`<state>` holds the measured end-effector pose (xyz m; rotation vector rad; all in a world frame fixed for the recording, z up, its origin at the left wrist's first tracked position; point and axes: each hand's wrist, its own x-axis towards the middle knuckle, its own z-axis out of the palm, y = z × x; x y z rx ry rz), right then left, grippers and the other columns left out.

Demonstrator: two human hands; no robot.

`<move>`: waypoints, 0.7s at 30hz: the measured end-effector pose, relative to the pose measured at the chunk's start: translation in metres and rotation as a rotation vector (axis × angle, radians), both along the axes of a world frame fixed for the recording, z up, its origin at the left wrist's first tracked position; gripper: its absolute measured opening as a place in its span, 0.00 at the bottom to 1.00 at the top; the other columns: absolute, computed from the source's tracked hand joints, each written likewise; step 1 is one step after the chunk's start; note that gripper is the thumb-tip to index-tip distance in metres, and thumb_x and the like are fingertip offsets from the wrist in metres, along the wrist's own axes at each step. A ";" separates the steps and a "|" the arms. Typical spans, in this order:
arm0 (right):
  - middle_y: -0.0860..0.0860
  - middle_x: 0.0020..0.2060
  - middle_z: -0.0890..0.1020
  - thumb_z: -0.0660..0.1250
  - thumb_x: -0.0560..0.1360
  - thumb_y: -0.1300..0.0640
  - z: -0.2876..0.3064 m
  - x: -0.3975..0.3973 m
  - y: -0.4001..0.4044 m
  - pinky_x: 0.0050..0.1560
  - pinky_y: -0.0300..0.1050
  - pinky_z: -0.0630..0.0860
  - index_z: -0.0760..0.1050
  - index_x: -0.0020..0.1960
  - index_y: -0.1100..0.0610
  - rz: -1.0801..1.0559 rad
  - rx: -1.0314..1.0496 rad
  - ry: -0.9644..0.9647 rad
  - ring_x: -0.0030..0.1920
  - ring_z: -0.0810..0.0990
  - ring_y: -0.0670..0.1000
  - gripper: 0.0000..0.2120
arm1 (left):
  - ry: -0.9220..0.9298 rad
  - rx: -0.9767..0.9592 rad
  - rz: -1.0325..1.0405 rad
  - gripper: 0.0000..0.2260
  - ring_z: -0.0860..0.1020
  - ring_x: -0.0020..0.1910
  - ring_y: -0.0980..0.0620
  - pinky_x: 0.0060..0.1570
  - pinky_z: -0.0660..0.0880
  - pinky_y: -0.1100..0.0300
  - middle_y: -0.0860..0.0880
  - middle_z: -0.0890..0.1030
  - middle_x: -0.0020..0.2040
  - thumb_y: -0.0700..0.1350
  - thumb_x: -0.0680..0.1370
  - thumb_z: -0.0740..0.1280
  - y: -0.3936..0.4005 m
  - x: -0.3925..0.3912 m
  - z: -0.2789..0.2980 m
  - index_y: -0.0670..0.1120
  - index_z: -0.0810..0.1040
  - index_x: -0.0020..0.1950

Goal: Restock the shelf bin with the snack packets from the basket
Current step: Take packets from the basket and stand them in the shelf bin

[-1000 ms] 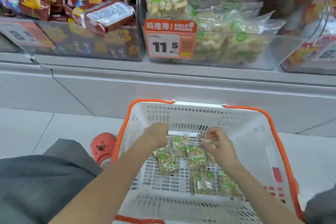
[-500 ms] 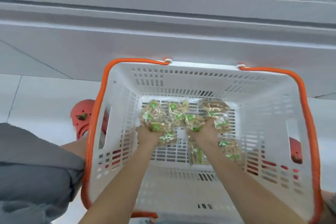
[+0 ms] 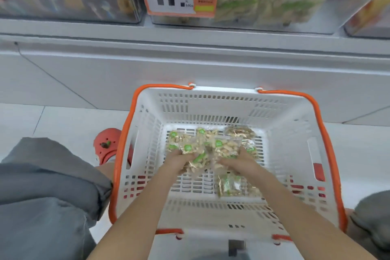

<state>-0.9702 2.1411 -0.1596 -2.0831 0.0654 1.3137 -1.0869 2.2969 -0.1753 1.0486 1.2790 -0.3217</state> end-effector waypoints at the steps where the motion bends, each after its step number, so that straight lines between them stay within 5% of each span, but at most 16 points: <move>1: 0.61 0.62 0.76 0.77 0.67 0.51 0.013 0.001 -0.004 0.51 0.51 0.78 0.48 0.78 0.58 -0.002 0.061 0.028 0.52 0.81 0.57 0.51 | -0.050 -0.013 -0.013 0.12 0.74 0.40 0.52 0.40 0.73 0.59 0.47 0.77 0.45 0.40 0.74 0.72 0.001 0.004 0.014 0.41 0.73 0.53; 3: 0.57 0.51 0.79 0.75 0.68 0.47 0.045 0.003 -0.012 0.42 0.45 0.78 0.47 0.78 0.55 0.028 0.152 0.010 0.37 0.79 0.49 0.49 | -0.156 -0.019 -0.083 0.20 0.76 0.44 0.52 0.41 0.75 0.59 0.46 0.77 0.51 0.41 0.74 0.72 0.005 0.011 0.041 0.40 0.70 0.63; 7: 0.51 0.63 0.75 0.66 0.73 0.40 0.115 0.018 -0.016 0.58 0.49 0.76 0.48 0.78 0.50 -0.001 0.352 -0.024 0.45 0.77 0.48 0.41 | -0.315 0.034 -0.279 0.29 0.79 0.48 0.50 0.55 0.77 0.52 0.47 0.79 0.55 0.52 0.69 0.76 0.012 0.023 0.109 0.45 0.68 0.65; 9: 0.42 0.43 0.79 0.66 0.73 0.42 0.156 0.029 -0.015 0.52 0.44 0.77 0.57 0.75 0.47 0.021 0.479 -0.042 0.37 0.77 0.41 0.34 | -0.388 0.093 -0.375 0.44 0.78 0.53 0.51 0.55 0.75 0.55 0.47 0.79 0.59 0.60 0.61 0.79 0.014 0.033 0.139 0.48 0.64 0.71; 10: 0.39 0.38 0.78 0.67 0.72 0.41 0.177 0.031 -0.014 0.47 0.41 0.78 0.62 0.70 0.46 0.065 0.521 -0.087 0.35 0.78 0.38 0.30 | -0.434 0.140 -0.418 0.43 0.77 0.49 0.52 0.49 0.73 0.58 0.48 0.81 0.56 0.62 0.61 0.78 0.014 0.037 0.158 0.48 0.66 0.70; 13: 0.48 0.50 0.84 0.74 0.63 0.40 0.225 0.040 -0.008 0.54 0.51 0.79 0.71 0.64 0.51 0.140 0.593 -0.232 0.49 0.83 0.48 0.33 | -0.566 0.321 -0.431 0.14 0.73 0.41 0.48 0.39 0.67 0.56 0.48 0.82 0.43 0.55 0.72 0.71 0.010 0.050 0.209 0.52 0.77 0.54; 16: 0.47 0.44 0.85 0.71 0.69 0.51 0.256 0.036 -0.001 0.43 0.46 0.80 0.74 0.56 0.53 0.080 0.738 -0.311 0.42 0.83 0.47 0.17 | -0.663 0.487 -0.354 0.05 0.78 0.41 0.48 0.38 0.72 0.56 0.45 0.82 0.43 0.49 0.77 0.68 0.007 0.059 0.241 0.48 0.78 0.47; 18: 0.47 0.45 0.85 0.69 0.71 0.51 0.263 0.030 0.002 0.41 0.40 0.80 0.74 0.55 0.52 0.043 0.793 -0.325 0.42 0.83 0.43 0.14 | -0.692 0.569 -0.304 0.06 0.79 0.41 0.50 0.42 0.76 0.56 0.47 0.82 0.43 0.46 0.80 0.62 0.005 0.063 0.251 0.48 0.76 0.47; 21: 0.48 0.57 0.81 0.70 0.66 0.34 0.258 0.023 0.009 0.61 0.51 0.75 0.73 0.59 0.48 0.084 0.773 -0.442 0.57 0.80 0.47 0.28 | -0.710 0.435 -0.207 0.19 0.78 0.37 0.48 0.39 0.76 0.56 0.43 0.81 0.40 0.56 0.82 0.53 0.005 0.063 0.262 0.44 0.76 0.49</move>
